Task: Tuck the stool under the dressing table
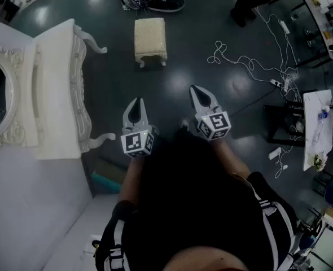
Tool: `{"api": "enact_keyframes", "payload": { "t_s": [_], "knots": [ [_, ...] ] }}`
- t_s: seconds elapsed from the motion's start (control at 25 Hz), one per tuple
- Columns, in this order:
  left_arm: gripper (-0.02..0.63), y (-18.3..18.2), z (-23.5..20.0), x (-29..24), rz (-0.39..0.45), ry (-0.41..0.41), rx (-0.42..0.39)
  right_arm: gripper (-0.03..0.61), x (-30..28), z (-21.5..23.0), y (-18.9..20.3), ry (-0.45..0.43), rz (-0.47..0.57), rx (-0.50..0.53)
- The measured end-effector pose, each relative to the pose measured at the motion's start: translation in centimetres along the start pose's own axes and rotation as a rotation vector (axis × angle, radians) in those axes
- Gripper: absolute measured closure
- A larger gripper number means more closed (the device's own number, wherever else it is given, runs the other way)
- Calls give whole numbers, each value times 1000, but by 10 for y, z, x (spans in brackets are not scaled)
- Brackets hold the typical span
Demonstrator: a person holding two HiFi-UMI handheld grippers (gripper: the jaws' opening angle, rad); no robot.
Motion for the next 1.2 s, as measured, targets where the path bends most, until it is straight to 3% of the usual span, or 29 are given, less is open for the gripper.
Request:
{"api": "enact_keyframes", "payload": {
  "t_s": [0.76, 1.2],
  "knots": [
    [604, 10, -35, 11, 3, 25, 3, 581, -15, -31, 14, 12, 10, -17],
    [604, 24, -64, 13, -6, 115, -10, 581, -17, -53, 27, 93, 26, 9]
  ]
}}
Point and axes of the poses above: the fingertips, and each gripper's own axes: x backward along the fingers, z to its right, y out of its underside, the point moved 8 cm from there along x, backward along the fingers, and after that the axes turned 13 degrees about -x, right-handed, at the moved point
